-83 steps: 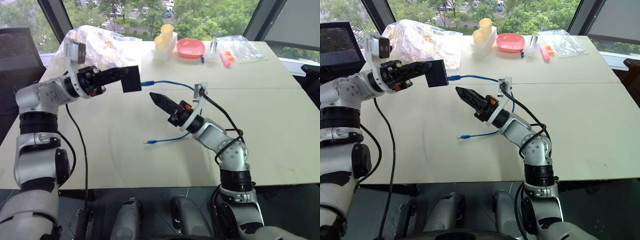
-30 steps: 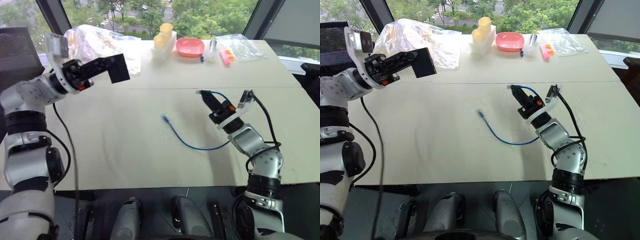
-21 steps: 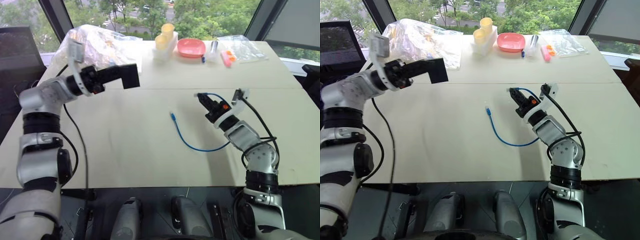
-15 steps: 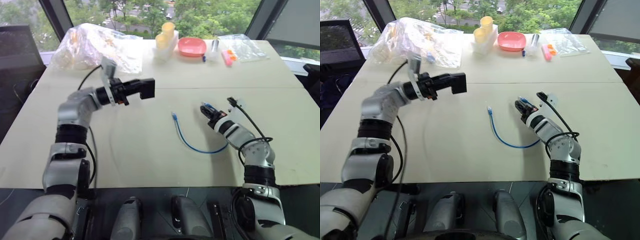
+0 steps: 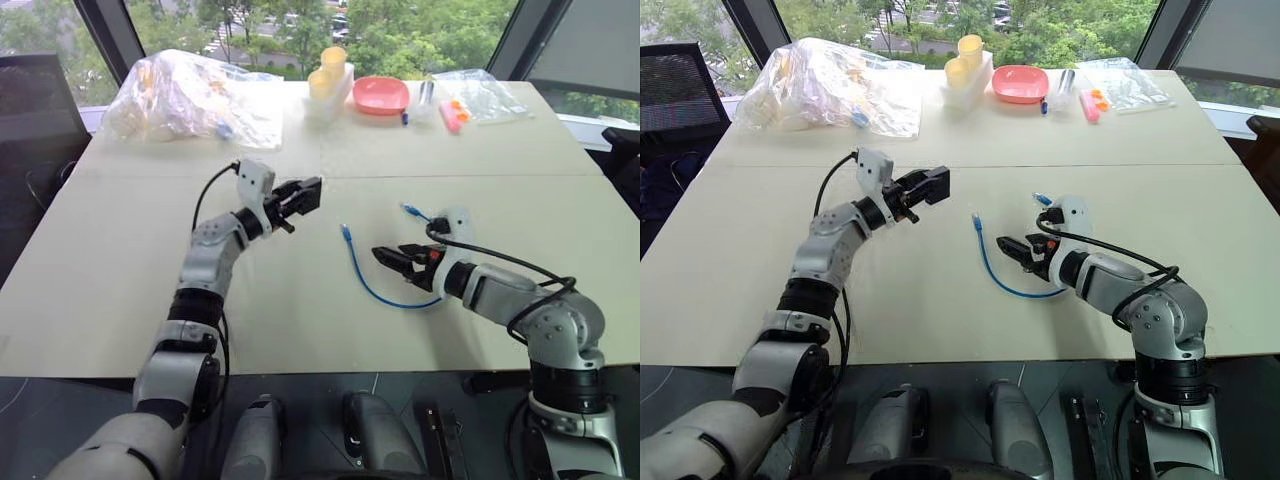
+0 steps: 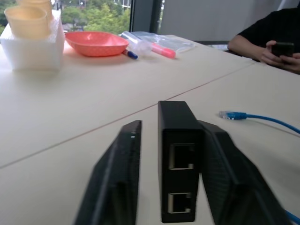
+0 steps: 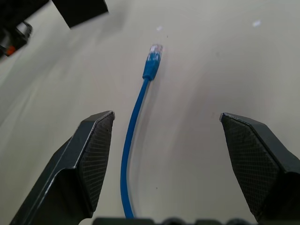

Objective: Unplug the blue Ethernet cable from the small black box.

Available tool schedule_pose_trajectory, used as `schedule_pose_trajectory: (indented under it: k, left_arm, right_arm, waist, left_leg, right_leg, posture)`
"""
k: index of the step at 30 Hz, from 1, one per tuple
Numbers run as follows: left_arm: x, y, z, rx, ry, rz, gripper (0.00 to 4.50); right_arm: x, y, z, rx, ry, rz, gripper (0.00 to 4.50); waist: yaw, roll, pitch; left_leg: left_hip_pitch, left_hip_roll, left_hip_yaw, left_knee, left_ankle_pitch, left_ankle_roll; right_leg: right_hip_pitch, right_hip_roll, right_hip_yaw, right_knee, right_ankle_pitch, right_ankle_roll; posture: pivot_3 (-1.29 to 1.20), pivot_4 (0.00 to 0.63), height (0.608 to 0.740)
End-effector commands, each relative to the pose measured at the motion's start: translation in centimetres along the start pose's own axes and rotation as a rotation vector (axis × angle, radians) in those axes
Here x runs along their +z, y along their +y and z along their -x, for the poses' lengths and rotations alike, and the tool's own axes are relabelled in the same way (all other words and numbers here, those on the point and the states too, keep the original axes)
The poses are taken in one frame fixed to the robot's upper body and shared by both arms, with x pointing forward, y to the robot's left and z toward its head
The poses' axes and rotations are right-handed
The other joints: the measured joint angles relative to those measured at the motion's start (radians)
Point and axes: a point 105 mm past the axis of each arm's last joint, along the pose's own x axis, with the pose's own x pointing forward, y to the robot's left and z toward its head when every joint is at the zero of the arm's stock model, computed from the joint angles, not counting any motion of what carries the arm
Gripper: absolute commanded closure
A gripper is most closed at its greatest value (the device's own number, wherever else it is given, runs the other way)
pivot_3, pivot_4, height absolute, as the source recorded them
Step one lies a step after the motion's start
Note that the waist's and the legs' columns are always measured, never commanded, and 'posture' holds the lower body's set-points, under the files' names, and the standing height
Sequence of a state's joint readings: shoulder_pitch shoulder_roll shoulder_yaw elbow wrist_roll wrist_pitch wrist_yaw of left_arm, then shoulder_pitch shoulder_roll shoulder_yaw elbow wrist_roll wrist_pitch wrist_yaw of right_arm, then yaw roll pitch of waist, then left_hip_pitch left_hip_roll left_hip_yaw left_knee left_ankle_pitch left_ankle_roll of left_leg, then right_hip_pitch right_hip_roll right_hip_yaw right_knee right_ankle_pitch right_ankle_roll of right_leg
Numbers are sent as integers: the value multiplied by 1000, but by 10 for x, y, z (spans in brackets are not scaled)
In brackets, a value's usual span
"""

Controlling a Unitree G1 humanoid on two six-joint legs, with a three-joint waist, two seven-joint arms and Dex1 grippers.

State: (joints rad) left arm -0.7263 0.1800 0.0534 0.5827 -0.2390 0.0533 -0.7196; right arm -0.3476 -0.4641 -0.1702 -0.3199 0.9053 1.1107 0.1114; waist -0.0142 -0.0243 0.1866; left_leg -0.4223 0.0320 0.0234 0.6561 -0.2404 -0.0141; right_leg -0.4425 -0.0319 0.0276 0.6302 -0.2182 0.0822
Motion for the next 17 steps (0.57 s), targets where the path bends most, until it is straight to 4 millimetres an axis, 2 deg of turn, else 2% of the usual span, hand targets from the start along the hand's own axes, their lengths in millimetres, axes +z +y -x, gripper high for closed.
schedule_pose_trajectory:
  k: [1, 3, 4, 6, 10, 13, 17]
  left_arm:
    - [6, -1, -2, 20, -41, -29, 1039]
    - [6, 0, 0, 21, -36, -48, 260]
    - [7, 1, 2, 22, -24, -65, 26]
    - [12, 4, 7, 33, -21, -86, 26]
    - [40, 16, 31, 73, -45, -105, 26]
    - [53, 14, 55, 72, -39, -68, 26]
    - [59, 6, 80, 62, 2, -28, 26]
  right_arm:
    - [14, 3, 3, 12, -60, 45, 722]
    - [14, 4, 2, 19, -67, 51, 722]
    - [14, 4, 2, 22, -69, 59, 722]
    - [14, 3, 3, 26, -73, 73, 722]
    - [17, 4, 11, 56, -111, 92, 722]
    - [19, 4, 19, 83, -131, 112, 722]
    - [17, -1, 27, 88, -147, 171, 722]
  waist:
    - [1, 0, 0]
    - [1, 0, 0]
    - [0, 0, 0]
    - [-1, 0, 0]
    - [-1, 0, 0]
    - [-3, 0, 0]
    - [-2, 0, 0]
  left_leg:
    - [0, 0, 0, 0, 0, 0]
    - [-1, 0, 0, 1, 0, 0]
    - [-1, 0, 0, 1, 0, 0]
    - [-1, 0, 0, 1, 0, 0]
    - [-1, 0, 0, 1, 0, 0]
    - [-1, 1, 0, 1, 0, 0]
    - [0, 1, 0, 1, 0, 0]
  right_leg:
    - [0, 0, 0, 0, 0, 0]
    - [0, 0, 0, 0, 0, 0]
    - [0, 0, 0, 0, 0, 0]
    - [0, 0, 0, 0, 0, 0]
    - [0, 0, 0, 0, 0, 0]
    - [0, 0, 0, 0, 0, 0]
    - [1, 0, 0, 0, 0, 0]
  posture:
    - [0, 150, 740]
    - [0, 150, 740]
    - [0, 150, 740]
    - [0, 150, 740]
    - [0, 150, 740]
    - [0, 150, 740]
    - [0, 150, 740]
